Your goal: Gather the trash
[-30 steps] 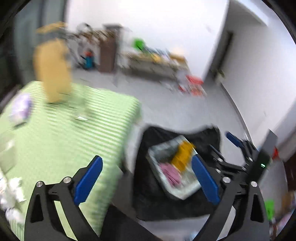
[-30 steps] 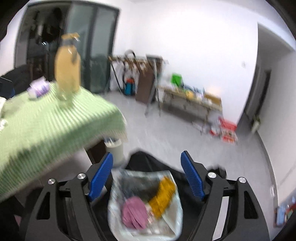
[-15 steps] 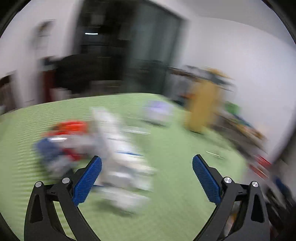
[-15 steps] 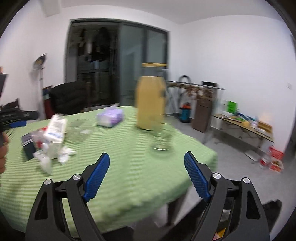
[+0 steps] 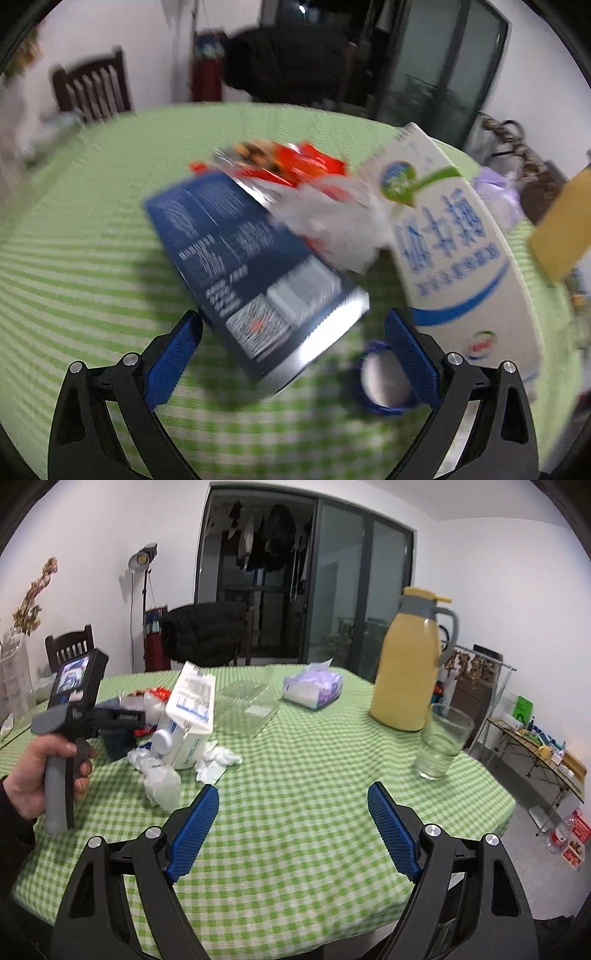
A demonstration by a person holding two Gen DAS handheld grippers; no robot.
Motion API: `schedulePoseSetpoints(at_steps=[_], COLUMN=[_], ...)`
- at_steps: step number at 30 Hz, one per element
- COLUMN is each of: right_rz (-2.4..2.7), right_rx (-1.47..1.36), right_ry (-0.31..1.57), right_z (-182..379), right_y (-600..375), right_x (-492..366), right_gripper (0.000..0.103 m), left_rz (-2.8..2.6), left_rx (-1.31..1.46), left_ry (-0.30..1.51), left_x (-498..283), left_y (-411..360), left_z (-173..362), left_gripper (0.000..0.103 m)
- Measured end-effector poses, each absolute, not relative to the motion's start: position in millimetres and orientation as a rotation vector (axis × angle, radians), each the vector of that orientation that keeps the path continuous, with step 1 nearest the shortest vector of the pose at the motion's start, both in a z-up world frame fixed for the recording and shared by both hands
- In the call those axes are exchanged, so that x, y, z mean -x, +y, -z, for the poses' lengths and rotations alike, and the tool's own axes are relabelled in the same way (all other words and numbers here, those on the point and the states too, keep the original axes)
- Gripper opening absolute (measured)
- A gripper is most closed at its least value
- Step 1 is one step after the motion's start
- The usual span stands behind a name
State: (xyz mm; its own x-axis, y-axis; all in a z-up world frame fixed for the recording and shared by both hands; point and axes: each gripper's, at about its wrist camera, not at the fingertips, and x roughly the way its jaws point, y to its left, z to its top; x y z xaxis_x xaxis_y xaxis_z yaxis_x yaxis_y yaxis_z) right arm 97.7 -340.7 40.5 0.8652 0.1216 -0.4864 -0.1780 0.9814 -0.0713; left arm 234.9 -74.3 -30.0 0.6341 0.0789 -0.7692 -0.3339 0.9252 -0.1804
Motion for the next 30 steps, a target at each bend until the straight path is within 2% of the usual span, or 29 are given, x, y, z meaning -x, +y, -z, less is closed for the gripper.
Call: schedulePoseSetpoints(at_steps=[6,9,16,20,26,28,30], right_rz=[-0.249,-0.299,-0.357,-0.383,-0.392,-0.410,-0.423], right_rx=[0.073,0.050,0.005,0.013,-0.046,-0.095,-0.131], right_ry=[0.540,0.551,0.589,0.606,0.657,0.683,0.703], right_z=[-34,-32,-24,-17,-6,-2,1], right_y=[-312,-294,-259,-240,-232,-232,-233], right_x=[-125,-143,-178,-194,-220,-228,-233], right_gripper=[0.079,0.079,0.079,0.079,0.079,0.079,0.079], left_rz=[-0.234,-0.337,-0.597,-0.563,-0.519,-0.522,-0.542], left_rx=[0.313,0.308,0.464,0.462,0.360,0.345,0.337], left_ry=[0.861,0.836,0.658,0.736,0.755,0.760,0.756], left_x=[-240,-235,-205,-218,-232,-232,-233], left_y=[-75,-62,-10,-10,-16,-16,-14], left_z=[39,33,3,14,38,41,41], left_gripper=[0.095,0.090,0.090,0.095,0.095,0.092,0.074])
